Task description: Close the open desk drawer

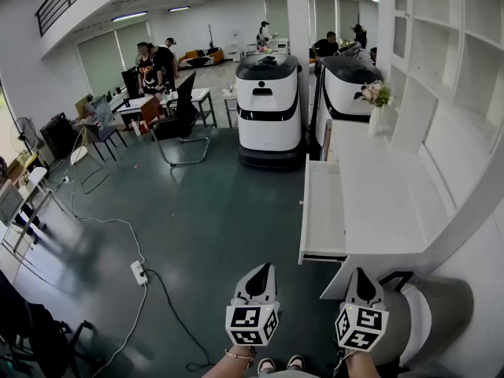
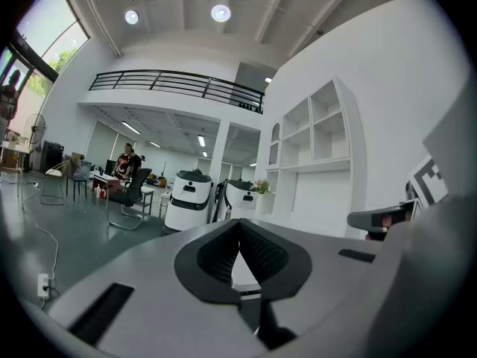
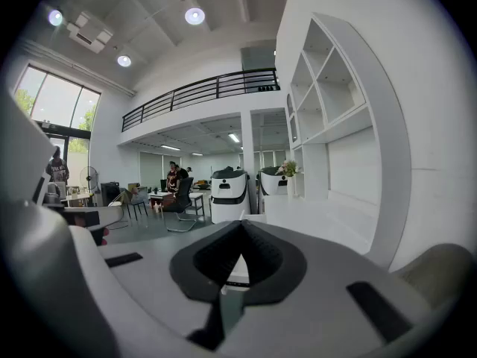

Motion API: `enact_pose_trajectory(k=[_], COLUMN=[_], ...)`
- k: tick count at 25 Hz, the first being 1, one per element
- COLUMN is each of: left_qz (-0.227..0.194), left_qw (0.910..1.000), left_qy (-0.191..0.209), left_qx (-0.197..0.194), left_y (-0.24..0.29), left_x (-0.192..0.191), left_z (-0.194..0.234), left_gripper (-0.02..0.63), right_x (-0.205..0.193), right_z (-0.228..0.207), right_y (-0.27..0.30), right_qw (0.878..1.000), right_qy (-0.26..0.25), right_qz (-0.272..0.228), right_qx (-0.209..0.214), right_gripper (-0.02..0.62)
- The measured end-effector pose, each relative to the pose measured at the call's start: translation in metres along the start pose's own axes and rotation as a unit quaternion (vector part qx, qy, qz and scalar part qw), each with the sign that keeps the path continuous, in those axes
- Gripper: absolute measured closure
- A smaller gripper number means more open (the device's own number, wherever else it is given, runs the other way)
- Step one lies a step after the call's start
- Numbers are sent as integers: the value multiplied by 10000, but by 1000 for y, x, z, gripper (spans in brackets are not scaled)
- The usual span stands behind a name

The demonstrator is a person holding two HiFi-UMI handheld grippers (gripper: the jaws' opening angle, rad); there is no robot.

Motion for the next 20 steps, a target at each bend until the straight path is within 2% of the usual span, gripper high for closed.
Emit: enact_pose_trajectory(k=[4,9,13,20], left_qz=[20,75,101,274], left_qw=[10000,10000,9999,9994], left_qy=[-2,14,37,0], left_qx=[32,50,49,-219], left_y=[-4,-5,-7,-4], left_x=[-2,-5,-9,-12], left_z=[2,1,1,-3], left_gripper=[588,588,588,584], right_x=[-3,-8,-12,-16], right_z=[1,2,2,0], right_y=[-2,1,0,2], right_qw=[10000,9995,9995,9994], right_qy=[-1,274,244,252], right_qz=[30,91,138,242], right_qx=[-6,160,142,78], right_gripper=[592,589,588,588])
Point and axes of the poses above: the fingertips, and each gripper's own axes: y forward along the fingers, z to its left, x out of its top, the point moved 2 cm from there along -y, backward along the fingers, and after that the axes turned 2 degrees about -x, right-handed, at the moved point
